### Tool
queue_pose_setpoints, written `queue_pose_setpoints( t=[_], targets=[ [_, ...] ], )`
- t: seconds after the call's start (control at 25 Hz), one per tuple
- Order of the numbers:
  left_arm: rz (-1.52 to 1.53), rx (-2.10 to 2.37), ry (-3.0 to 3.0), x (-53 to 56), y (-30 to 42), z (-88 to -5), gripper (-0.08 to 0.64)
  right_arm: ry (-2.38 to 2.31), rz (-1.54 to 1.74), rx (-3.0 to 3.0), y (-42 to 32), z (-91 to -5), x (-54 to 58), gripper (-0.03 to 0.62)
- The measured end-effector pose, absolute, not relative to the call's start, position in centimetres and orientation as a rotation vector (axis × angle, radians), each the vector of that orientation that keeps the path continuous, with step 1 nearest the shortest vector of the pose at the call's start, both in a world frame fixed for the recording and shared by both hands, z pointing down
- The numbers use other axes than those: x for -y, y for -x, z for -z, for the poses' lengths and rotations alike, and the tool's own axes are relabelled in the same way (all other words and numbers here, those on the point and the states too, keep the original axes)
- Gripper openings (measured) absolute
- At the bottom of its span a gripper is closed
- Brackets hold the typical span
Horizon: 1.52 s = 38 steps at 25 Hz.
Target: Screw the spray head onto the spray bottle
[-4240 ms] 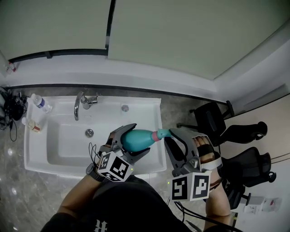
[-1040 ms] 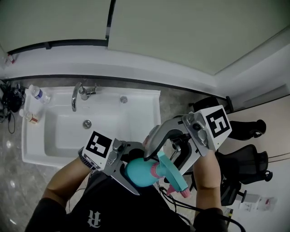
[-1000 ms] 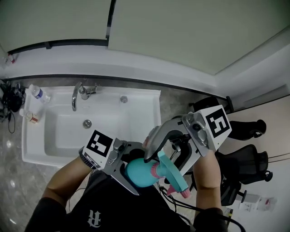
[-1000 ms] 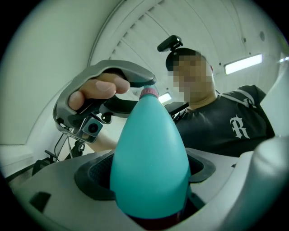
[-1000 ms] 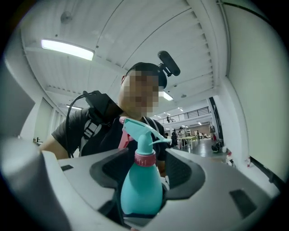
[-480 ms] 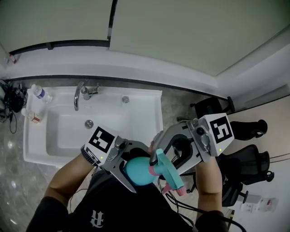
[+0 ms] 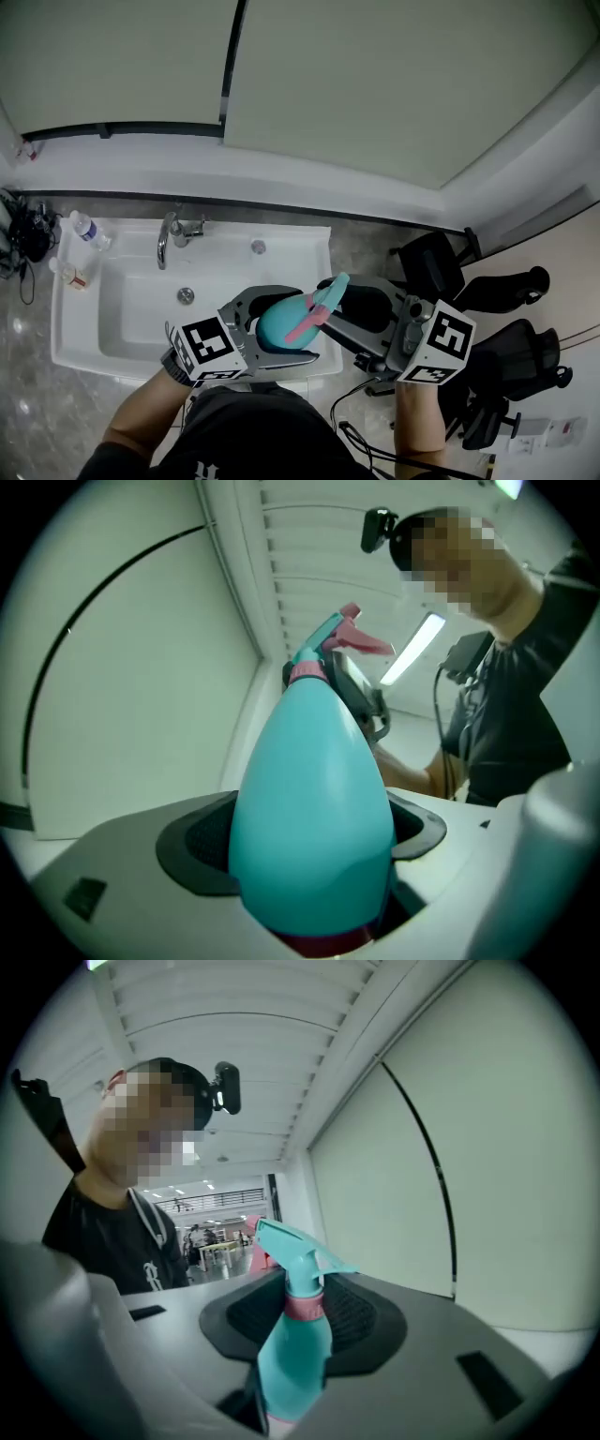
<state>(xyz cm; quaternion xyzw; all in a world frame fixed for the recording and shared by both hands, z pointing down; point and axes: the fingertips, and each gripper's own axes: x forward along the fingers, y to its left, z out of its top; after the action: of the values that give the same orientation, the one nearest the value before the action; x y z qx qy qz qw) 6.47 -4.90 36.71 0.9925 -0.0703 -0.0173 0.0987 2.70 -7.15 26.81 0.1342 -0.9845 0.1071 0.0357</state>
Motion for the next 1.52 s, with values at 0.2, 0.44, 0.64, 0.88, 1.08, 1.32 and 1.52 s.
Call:
queue_pose_setpoints(
  t=[0.2, 0.44, 0.64, 0.88, 1.08, 1.32, 1.52],
  targets=[
    [-0.110, 0.474, -2.947, 6.6, -6.4, -38.0, 0.431, -0.609, -0.409, 3.007, -3.3, -27.6, 8.5, 0.129],
    [-0.142, 0.502, -2.948, 6.8, -6.2, -38.3, 0.431, -0.637, -0.451, 2.996, -3.4, -27.9, 8.8, 0.129],
    [-0.121, 0.438, -2.946, 6.6, -6.2, -38.3, 0.431, -0.620, -0.460, 3.009, -3.3, -27.9, 8.7, 0.129],
    [-0.050, 0.280, -2.935, 5.6, -6.4, -37.4, 0.431, -0.533, -0.466, 3.059, -3.3, -27.1, 8.1, 0.129],
    [0.014, 0.153, -2.930, 5.0, -6.4, -36.8, 0.431, -0.495, -0.454, 3.058, -3.1, -26.8, 7.7, 0.129],
    [0.152, -0.085, -2.890, 3.0, -6.3, -35.2, 0.431, -0.388, -0.386, 3.049, -2.8, -25.6, 6.2, 0.130],
    [0.298, -0.289, -2.815, 1.2, -5.9, -33.3, 0.431, -0.205, -0.462, 3.119, -3.2, -24.4, 5.2, 0.144]
  ],
)
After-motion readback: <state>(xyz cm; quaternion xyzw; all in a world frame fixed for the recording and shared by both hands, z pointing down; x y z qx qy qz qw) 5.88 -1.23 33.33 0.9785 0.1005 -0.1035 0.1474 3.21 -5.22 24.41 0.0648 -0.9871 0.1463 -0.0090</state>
